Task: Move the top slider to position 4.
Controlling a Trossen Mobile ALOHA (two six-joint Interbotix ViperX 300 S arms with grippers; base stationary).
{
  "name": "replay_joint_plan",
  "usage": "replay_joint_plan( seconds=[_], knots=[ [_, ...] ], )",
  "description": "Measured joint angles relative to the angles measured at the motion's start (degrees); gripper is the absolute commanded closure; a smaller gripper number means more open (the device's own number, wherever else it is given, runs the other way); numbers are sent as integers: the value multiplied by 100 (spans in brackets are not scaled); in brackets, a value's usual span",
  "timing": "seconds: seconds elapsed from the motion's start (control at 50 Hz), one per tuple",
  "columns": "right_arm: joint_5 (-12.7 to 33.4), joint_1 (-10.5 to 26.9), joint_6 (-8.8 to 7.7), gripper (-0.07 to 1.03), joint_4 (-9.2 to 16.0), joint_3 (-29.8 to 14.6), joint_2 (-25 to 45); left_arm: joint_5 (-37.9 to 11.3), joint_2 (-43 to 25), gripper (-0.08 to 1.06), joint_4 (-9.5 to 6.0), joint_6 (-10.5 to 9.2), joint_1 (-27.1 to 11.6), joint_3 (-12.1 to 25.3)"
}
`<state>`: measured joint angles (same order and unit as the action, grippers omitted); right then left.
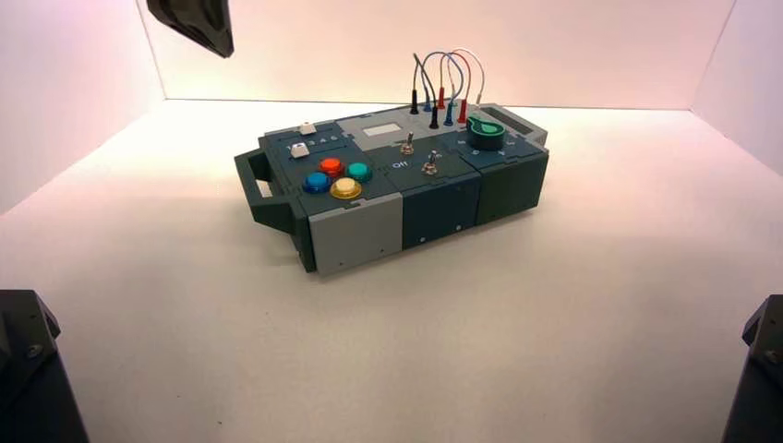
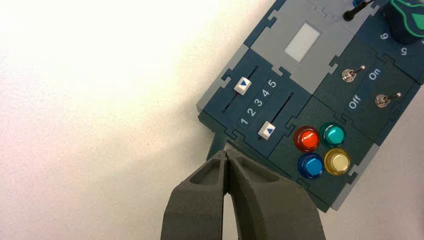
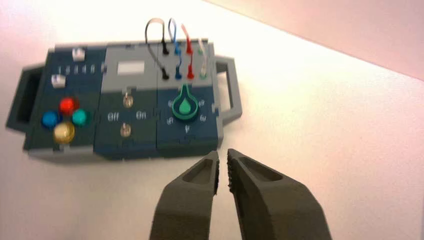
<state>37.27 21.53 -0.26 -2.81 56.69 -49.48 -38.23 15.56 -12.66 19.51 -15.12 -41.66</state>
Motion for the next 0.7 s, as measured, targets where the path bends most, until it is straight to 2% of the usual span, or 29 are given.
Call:
replay_joint_plan(
  seconds=[0.04,0.1,0.5,0.7],
  knots=[
    [35,26,-176,97,176,-9,9,-9,-114,101,0,0,-26,44],
    [35,18,-299,99,325,-9,9,-18,-229,101,-9,0,-44,88],
    [70,18,-598,99,492,0,413,-114,-967,101,-18,0,-246,387],
    [132,18,-923,99,686,-79,729,-132,-1213,101,-9,0,-334,492]
  ],
)
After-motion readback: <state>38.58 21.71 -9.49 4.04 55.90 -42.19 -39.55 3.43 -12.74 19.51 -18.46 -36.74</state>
